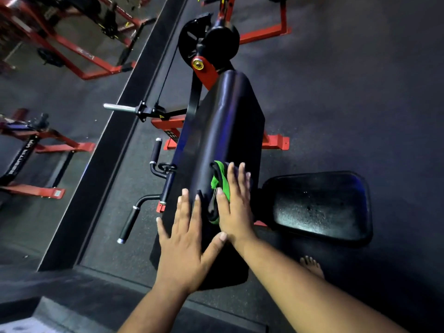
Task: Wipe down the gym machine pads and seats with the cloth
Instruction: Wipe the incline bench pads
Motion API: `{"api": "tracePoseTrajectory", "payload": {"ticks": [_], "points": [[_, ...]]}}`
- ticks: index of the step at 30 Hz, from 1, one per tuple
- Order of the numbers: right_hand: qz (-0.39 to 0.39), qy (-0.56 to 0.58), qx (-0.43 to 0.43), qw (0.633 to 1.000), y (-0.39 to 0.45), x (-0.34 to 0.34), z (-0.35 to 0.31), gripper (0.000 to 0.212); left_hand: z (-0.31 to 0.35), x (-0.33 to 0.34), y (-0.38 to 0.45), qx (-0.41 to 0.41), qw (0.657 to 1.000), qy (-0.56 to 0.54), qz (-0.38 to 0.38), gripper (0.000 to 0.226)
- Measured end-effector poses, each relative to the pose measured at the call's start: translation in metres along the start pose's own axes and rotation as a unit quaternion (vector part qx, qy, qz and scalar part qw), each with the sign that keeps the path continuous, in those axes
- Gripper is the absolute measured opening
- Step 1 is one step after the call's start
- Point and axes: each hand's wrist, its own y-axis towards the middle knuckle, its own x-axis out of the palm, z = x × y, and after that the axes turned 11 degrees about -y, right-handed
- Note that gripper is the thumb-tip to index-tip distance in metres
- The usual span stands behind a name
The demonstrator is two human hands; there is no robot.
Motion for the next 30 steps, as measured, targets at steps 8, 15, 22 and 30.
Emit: {"api": "tracePoseTrajectory", "payload": {"ticks": [8,15,22,30], "points": [[-0.018,-0.066,0.038,0.997,0.139,-0.021,-0.018,0.068,0.03,-0.011,0.125,0.005,1.0,0.004,0.017,0.101],[-0.011,-0.074,0.059,0.995,0.235,-0.035,-0.017,0.07,0.048,-0.022,0.228,0.033,0.999,0.007,0.016,0.091],[0.057,0.025,0.064,0.996,0.301,-0.038,0.016,0.066,0.061,-0.014,0.293,0.039,0.999,0.004,0.004,0.092],[0.03,0.088,0.0,0.996,0.248,-0.026,0.035,0.068,0.057,-0.014,0.292,0.071,0.996,-0.041,0.033,0.089]]}}
